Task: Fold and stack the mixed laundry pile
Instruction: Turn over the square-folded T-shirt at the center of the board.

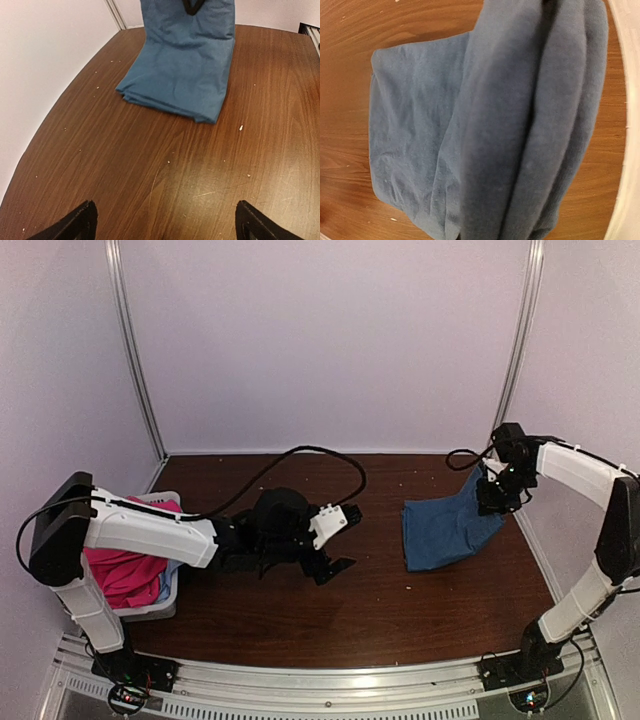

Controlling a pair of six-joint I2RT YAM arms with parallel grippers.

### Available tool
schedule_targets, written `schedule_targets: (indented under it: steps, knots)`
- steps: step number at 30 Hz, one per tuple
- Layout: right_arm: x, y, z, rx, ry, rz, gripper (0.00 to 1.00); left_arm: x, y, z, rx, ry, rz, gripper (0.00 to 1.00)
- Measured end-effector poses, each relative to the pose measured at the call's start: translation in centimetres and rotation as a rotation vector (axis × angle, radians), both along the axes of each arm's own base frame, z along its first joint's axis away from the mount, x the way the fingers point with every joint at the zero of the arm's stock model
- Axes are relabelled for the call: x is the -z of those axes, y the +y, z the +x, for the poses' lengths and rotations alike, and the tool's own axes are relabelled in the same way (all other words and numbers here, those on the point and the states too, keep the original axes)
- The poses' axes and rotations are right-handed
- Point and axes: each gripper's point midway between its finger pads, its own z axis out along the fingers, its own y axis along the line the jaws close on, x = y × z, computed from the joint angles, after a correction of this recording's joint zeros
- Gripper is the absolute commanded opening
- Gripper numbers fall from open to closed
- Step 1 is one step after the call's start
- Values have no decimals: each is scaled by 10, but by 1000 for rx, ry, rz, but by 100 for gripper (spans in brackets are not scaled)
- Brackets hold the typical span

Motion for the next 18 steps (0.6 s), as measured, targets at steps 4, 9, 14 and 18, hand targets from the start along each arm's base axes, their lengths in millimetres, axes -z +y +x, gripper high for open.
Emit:
schedule_targets:
  steps: [4, 9, 14, 18]
  knots:
    - [-34, -47, 1, 64, -26, -215, 0, -1, 12, 12, -43, 27, -4, 98]
    - [-81, -92, 5, 116, -27, -480, 0, 11, 39, 20, -107, 83, 14, 98]
    - [-114, -99, 28, 97, -18, -661, 0, 8, 62, 24, -170, 120, 8, 98]
    - [-111, -41, 58, -62, -25, -735, 0, -2, 77, 35, -242, 144, -22, 98]
